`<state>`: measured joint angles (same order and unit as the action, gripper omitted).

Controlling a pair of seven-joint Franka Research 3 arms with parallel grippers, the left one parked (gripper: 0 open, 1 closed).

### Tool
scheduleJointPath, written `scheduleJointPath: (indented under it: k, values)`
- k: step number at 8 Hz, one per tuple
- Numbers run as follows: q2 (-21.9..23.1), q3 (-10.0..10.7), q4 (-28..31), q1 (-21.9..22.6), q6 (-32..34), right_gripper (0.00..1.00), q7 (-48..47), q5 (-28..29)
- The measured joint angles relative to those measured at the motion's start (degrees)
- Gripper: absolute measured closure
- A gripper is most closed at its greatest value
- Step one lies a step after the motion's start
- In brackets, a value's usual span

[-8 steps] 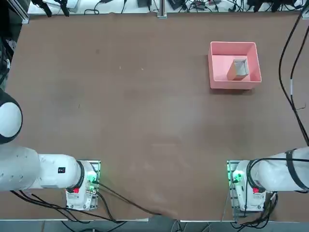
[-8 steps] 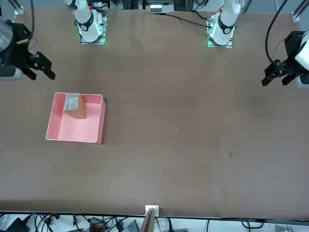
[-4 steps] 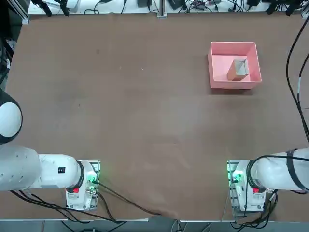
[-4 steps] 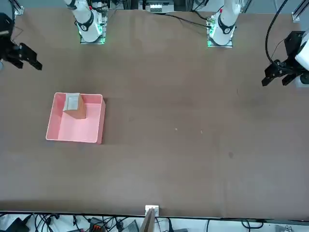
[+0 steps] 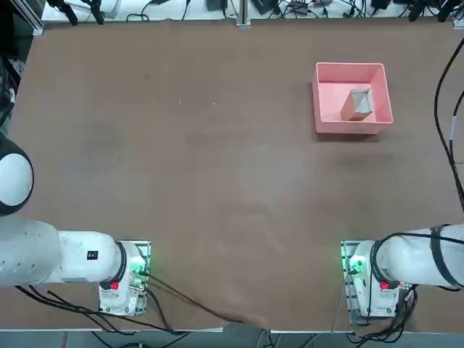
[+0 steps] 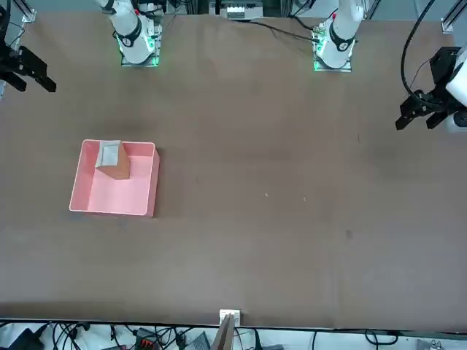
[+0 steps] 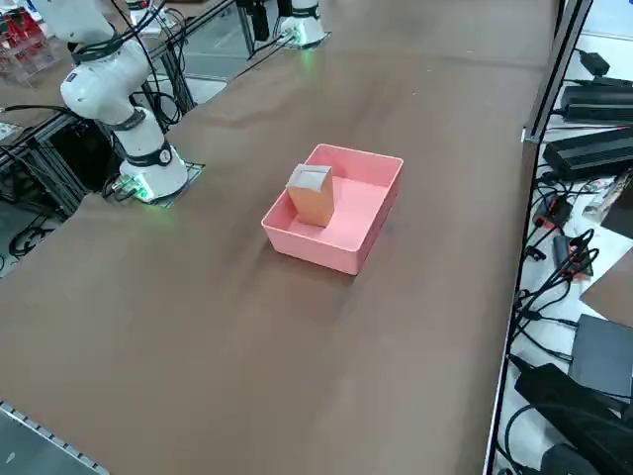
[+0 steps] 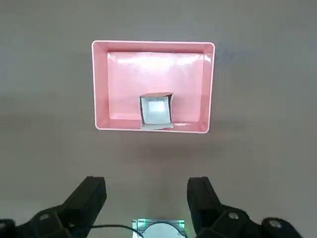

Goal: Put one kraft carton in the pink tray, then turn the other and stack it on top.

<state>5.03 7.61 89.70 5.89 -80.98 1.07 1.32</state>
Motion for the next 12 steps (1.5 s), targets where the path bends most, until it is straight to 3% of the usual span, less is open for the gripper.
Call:
scheduleJointPath:
  k: [12]
  values:
    - [0.0,0.0,-0.2,0.0,1.4,0.0,0.7,0.0]
